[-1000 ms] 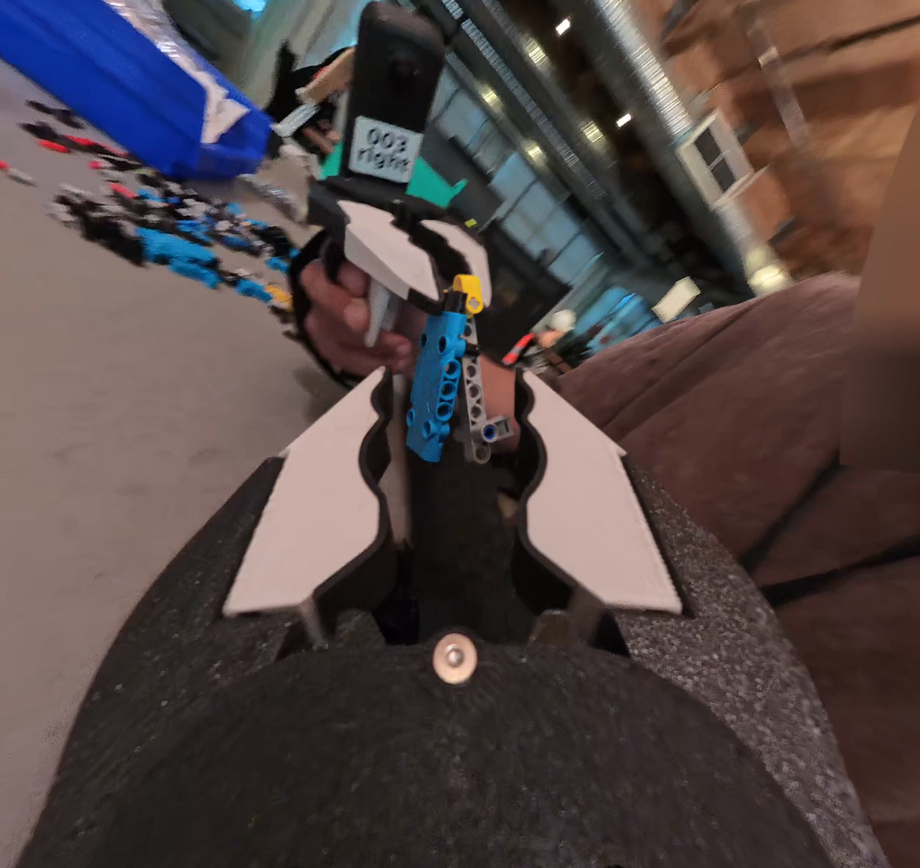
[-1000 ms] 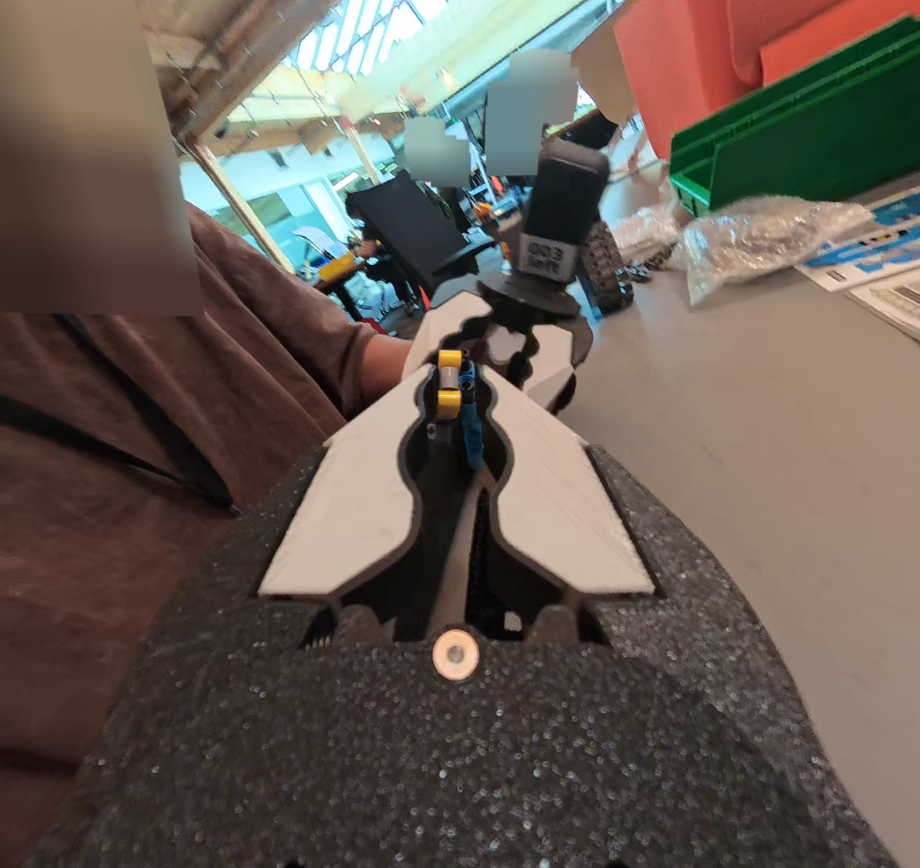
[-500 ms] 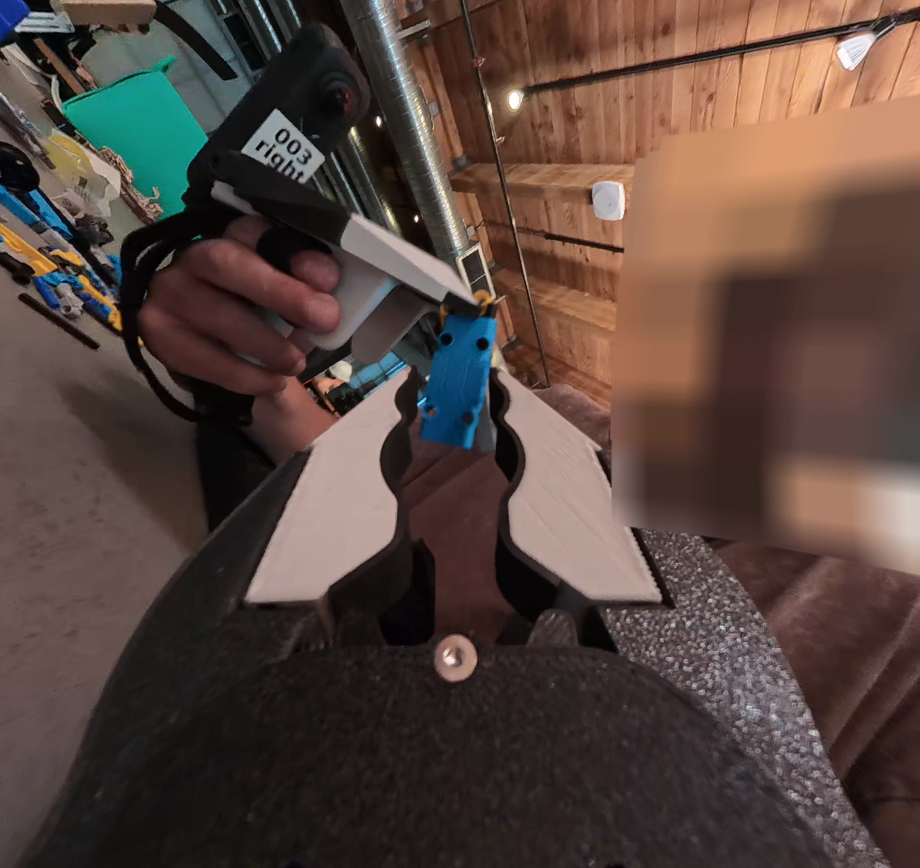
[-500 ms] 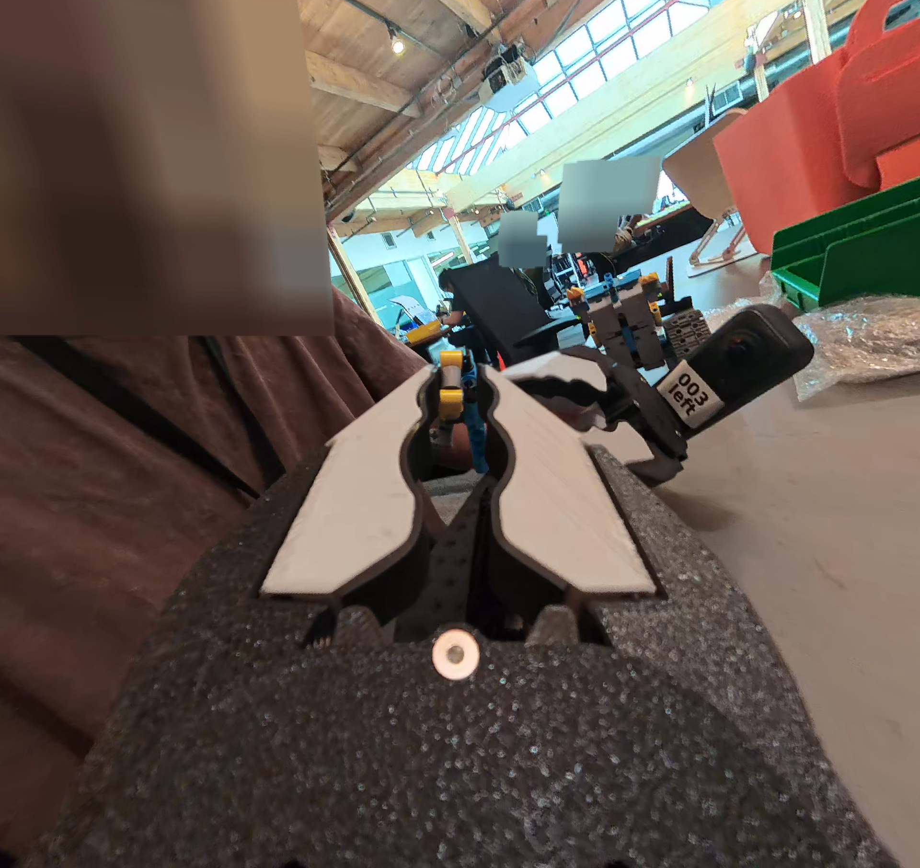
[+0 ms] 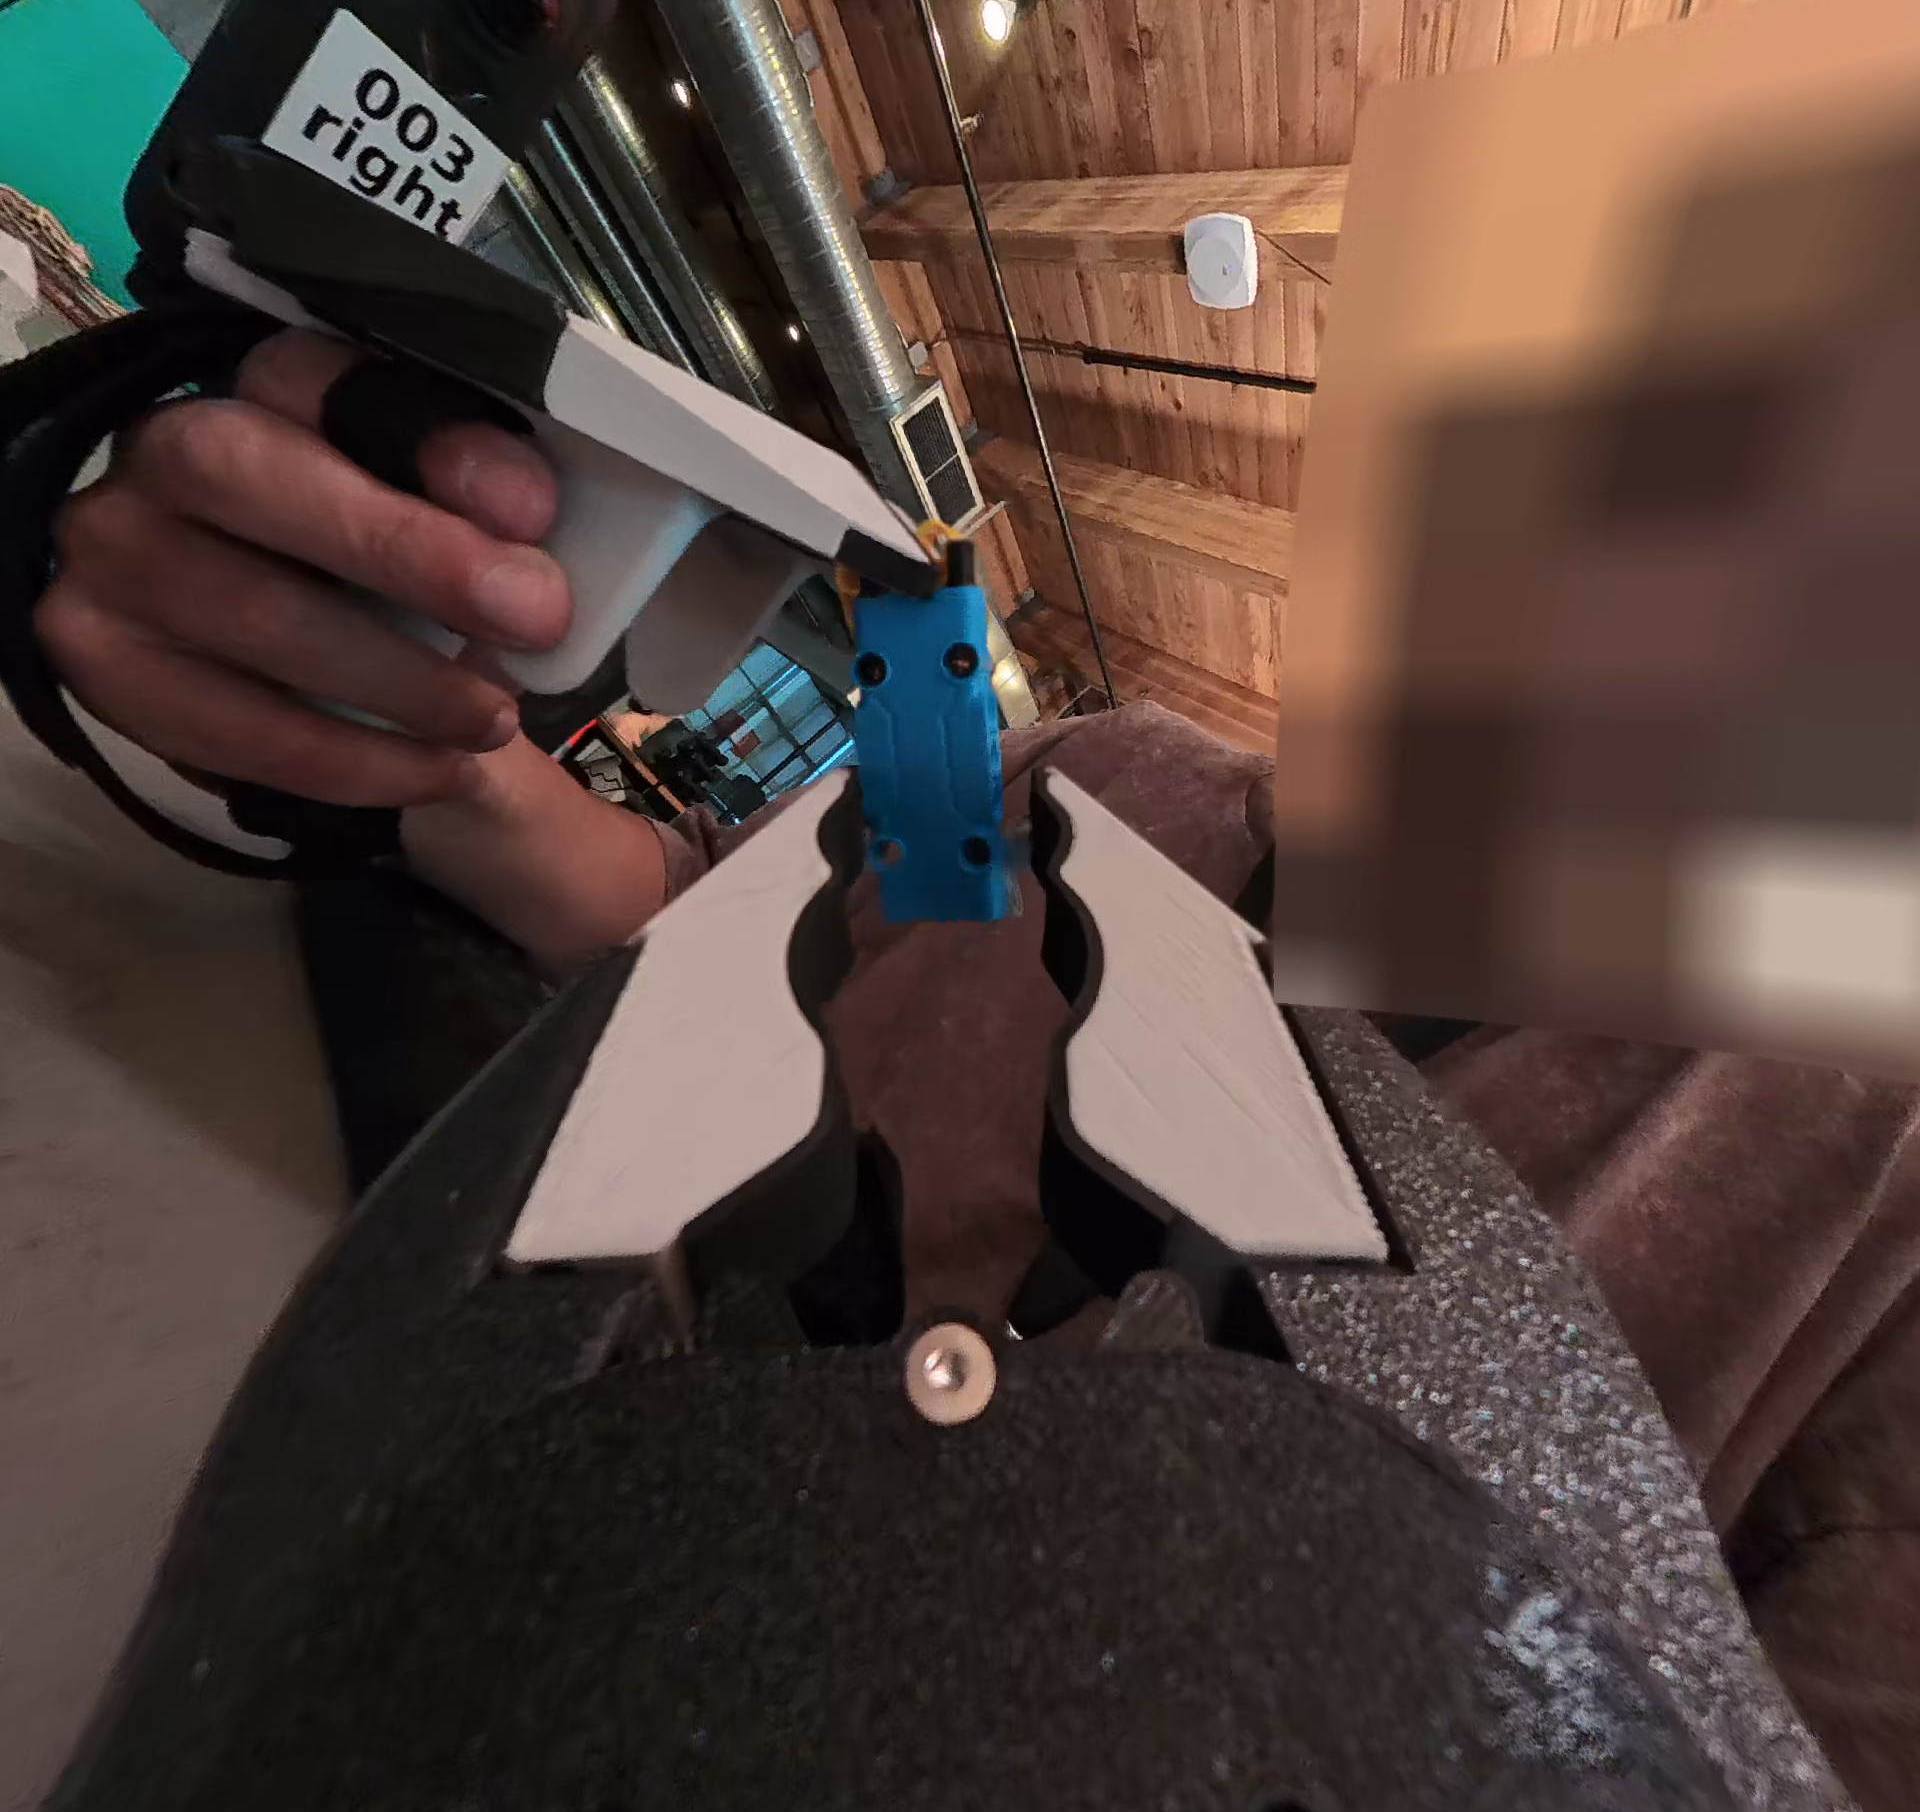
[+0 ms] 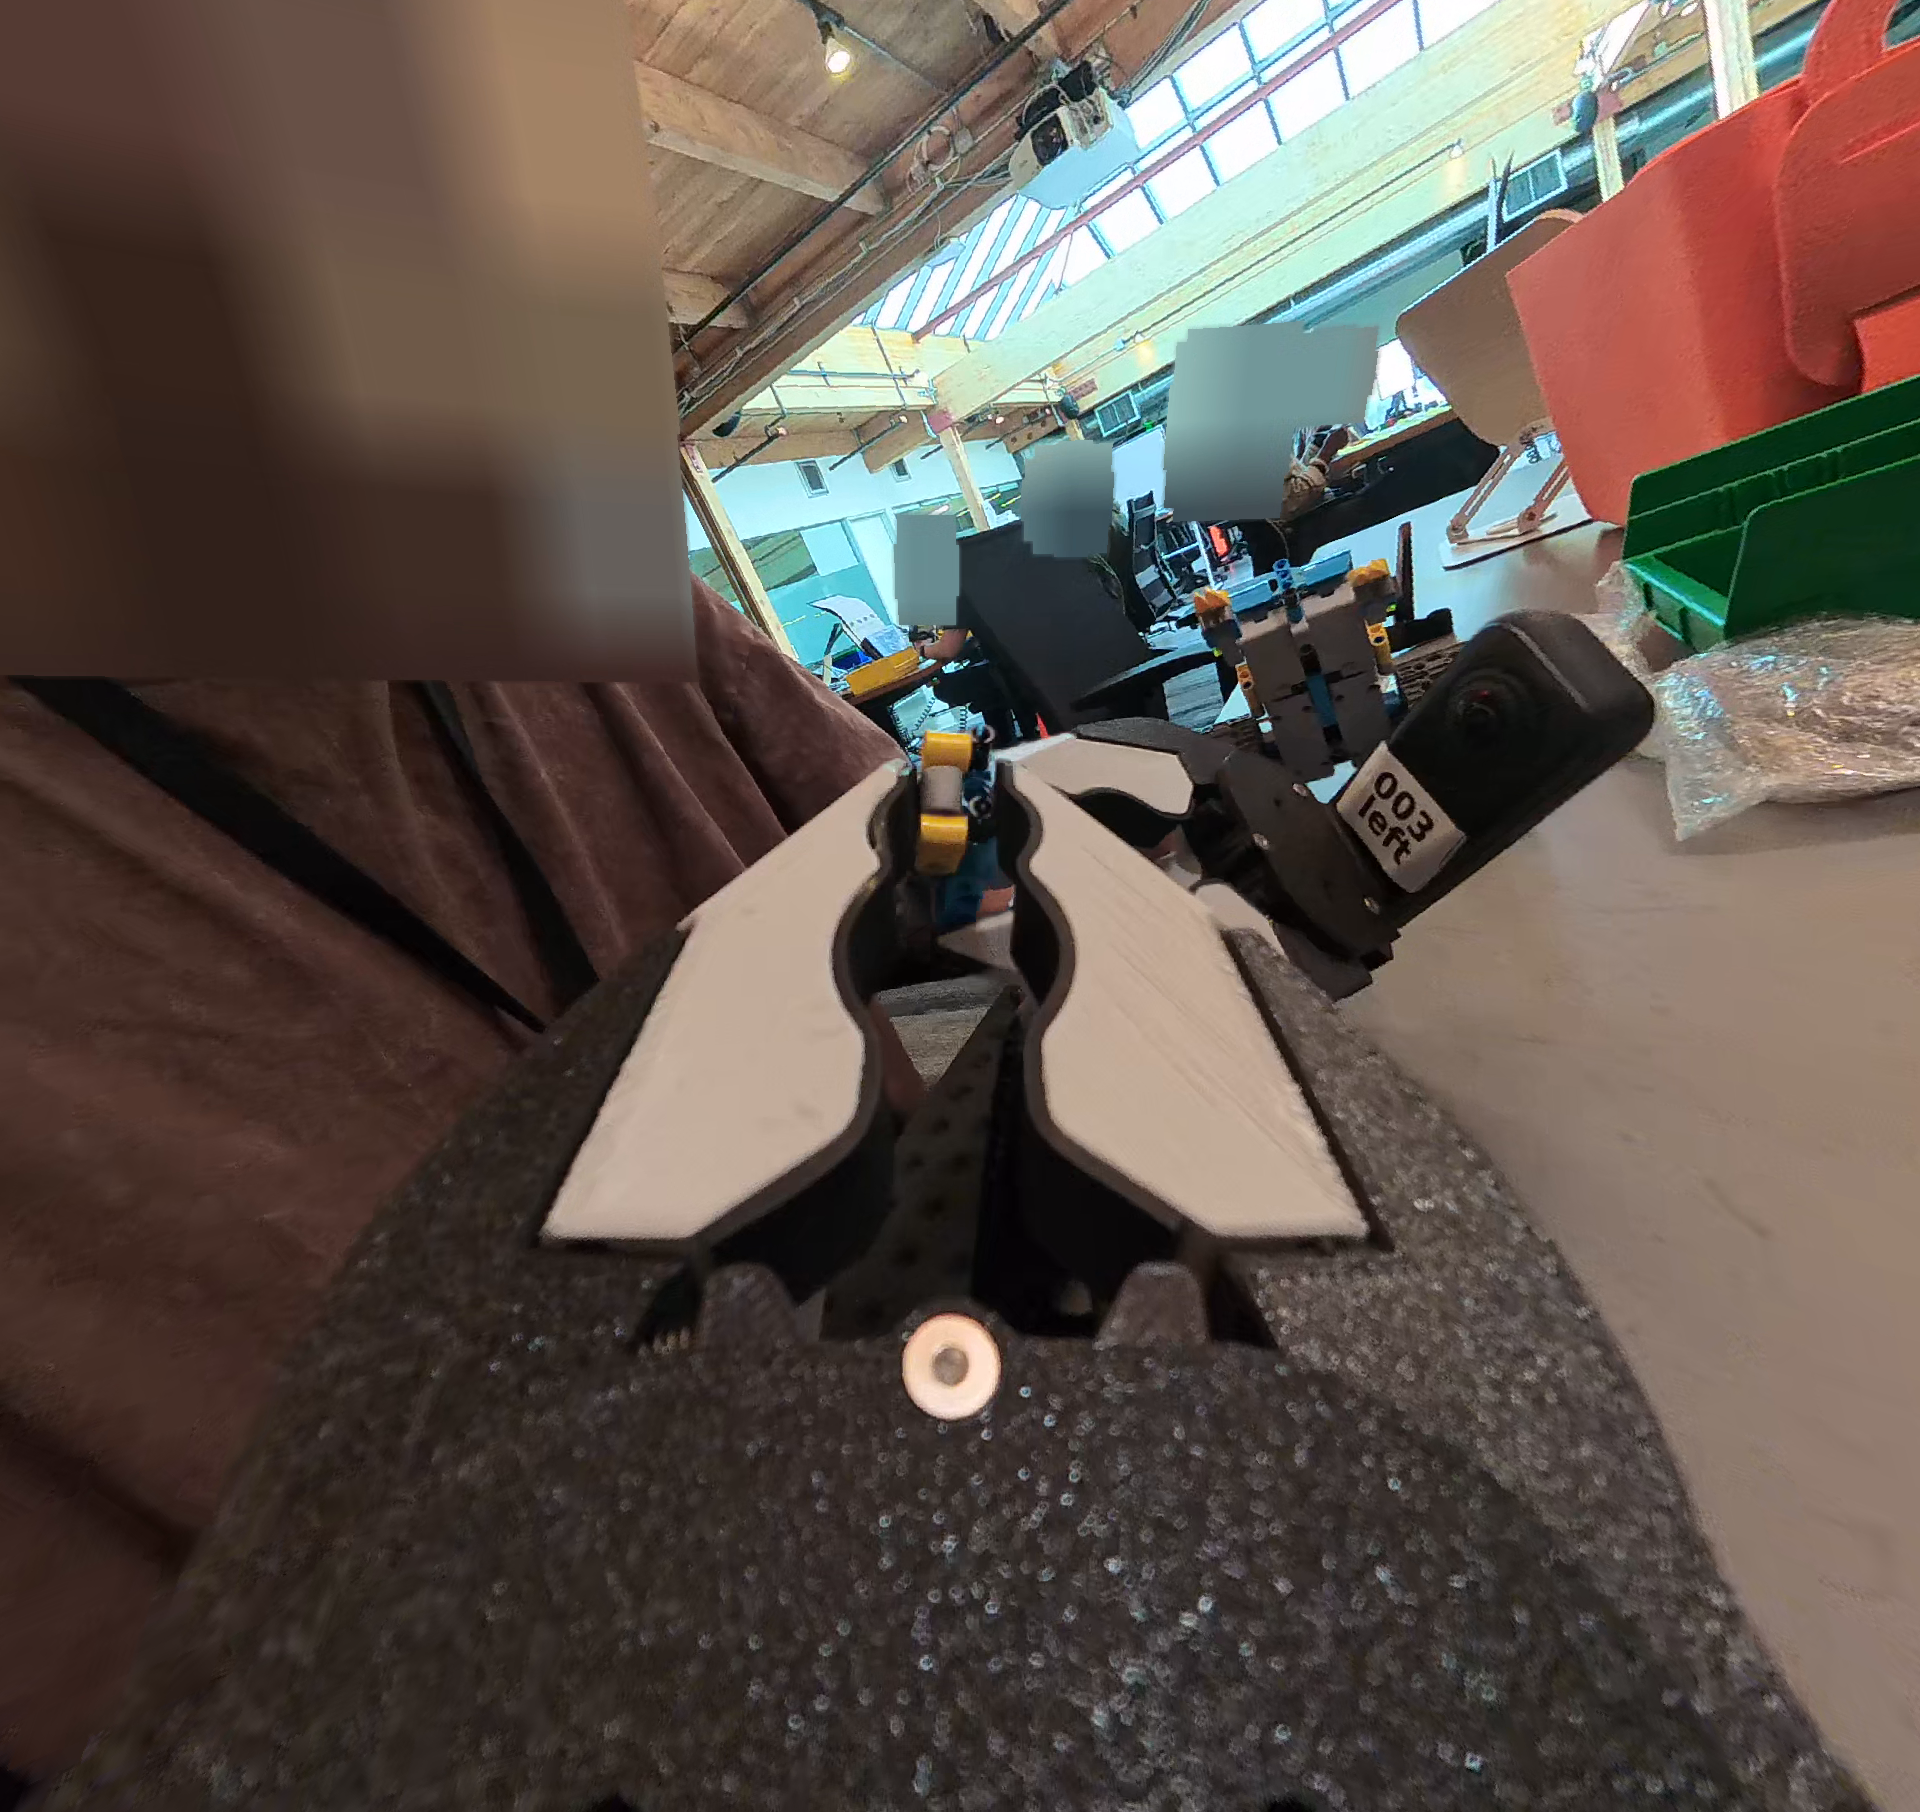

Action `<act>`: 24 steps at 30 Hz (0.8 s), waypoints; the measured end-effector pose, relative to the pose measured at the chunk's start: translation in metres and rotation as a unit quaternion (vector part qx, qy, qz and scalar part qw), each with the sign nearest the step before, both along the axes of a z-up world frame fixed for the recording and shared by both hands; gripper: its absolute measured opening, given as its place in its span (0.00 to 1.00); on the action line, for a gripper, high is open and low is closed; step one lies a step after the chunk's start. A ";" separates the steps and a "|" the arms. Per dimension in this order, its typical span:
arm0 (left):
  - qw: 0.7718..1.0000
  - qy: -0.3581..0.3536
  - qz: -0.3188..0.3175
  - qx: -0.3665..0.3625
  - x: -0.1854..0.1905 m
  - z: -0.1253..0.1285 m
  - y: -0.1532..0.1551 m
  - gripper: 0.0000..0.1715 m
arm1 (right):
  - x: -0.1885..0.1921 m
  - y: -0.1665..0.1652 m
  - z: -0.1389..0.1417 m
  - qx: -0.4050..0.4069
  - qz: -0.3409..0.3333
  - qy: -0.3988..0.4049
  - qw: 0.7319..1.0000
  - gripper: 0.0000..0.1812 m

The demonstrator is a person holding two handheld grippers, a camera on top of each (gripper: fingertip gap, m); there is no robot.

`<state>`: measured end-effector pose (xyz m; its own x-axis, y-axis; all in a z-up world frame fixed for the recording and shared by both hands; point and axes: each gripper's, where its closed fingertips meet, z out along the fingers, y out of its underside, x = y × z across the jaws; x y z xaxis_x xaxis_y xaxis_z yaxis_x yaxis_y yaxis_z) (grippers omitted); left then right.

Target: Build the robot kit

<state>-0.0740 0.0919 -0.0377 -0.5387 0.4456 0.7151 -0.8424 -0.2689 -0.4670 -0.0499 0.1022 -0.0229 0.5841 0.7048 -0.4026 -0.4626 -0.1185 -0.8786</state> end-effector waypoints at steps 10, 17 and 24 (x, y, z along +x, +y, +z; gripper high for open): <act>0.998 0.013 0.018 0.052 0.009 -0.021 -0.001 0.14 | 0.011 -0.002 -0.010 -0.014 -0.058 -0.073 0.996 0.06; 0.998 -0.001 0.009 0.067 0.004 -0.022 -0.007 0.14 | 0.008 -0.009 -0.012 -0.027 -0.011 -0.048 0.998 0.06; 0.993 -0.026 0.032 0.114 0.006 -0.031 -0.012 0.14 | 0.019 0.005 -0.025 -0.061 -0.044 -0.041 0.996 0.14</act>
